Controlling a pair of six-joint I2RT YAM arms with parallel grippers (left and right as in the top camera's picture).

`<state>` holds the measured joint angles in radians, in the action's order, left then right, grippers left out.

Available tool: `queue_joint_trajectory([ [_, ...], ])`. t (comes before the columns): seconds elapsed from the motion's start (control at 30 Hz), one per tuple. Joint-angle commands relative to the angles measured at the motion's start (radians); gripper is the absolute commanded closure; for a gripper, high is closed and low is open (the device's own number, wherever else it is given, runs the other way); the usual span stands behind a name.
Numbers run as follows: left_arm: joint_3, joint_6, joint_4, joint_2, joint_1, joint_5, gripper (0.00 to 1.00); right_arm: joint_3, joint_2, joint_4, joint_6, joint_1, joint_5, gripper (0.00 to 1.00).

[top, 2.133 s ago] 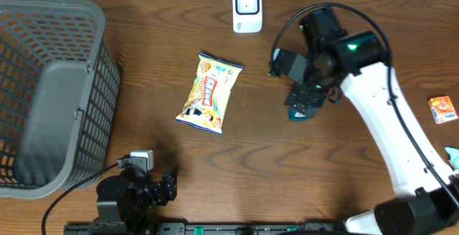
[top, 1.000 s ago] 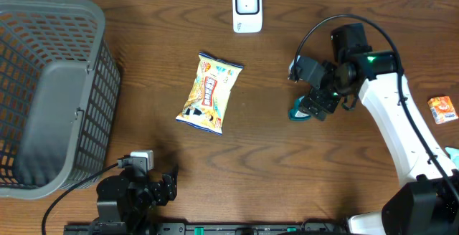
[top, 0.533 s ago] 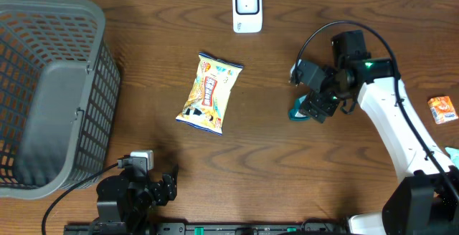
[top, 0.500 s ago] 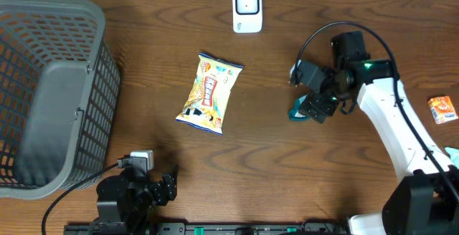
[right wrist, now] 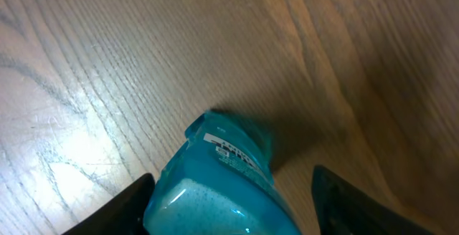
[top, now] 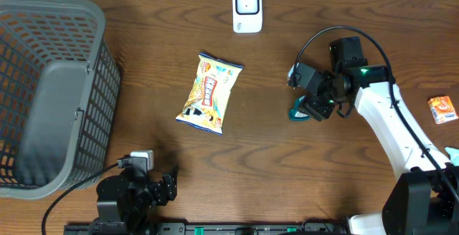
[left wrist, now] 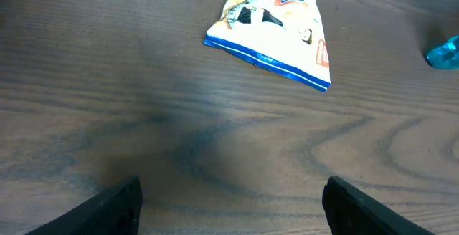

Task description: Scan the item barcode

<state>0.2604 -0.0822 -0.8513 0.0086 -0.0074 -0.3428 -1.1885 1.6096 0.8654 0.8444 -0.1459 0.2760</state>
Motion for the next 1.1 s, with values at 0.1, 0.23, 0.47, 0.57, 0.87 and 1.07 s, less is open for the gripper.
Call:
queue_joint_trajectory([
  [0.1, 0.003, -0.005, -0.013, -0.005, 0.002, -0.012, 0.19, 0.019, 0.010, -0.002, -0.001, 0.013, 0.018, 0.11],
  [0.23, 0.003, -0.006, -0.013, -0.005, 0.002, -0.012, 0.20, 0.019, 0.029, -0.006, -0.002, 0.023, 0.018, 0.01],
  [0.47, 0.003, -0.006, -0.013, -0.005, 0.002, -0.012, 0.20, 0.019, 0.099, -0.010, -0.002, 0.029, 0.018, 0.01],
  [0.57, 0.003, -0.006, -0.013, -0.005, 0.002, -0.012, 0.20, 0.019, 0.112, -0.014, -0.002, 0.029, 0.018, 0.05],
  [0.87, 0.003, -0.006, -0.013, -0.005, 0.002, -0.012, 0.20, 0.019, 0.112, -0.020, -0.002, 0.029, 0.002, 0.45],
  [1.07, 0.003, -0.006, -0.013, -0.005, 0.002, -0.012, 0.20, 0.018, 0.112, -0.035, -0.052, 0.029, 0.003, 0.71],
])
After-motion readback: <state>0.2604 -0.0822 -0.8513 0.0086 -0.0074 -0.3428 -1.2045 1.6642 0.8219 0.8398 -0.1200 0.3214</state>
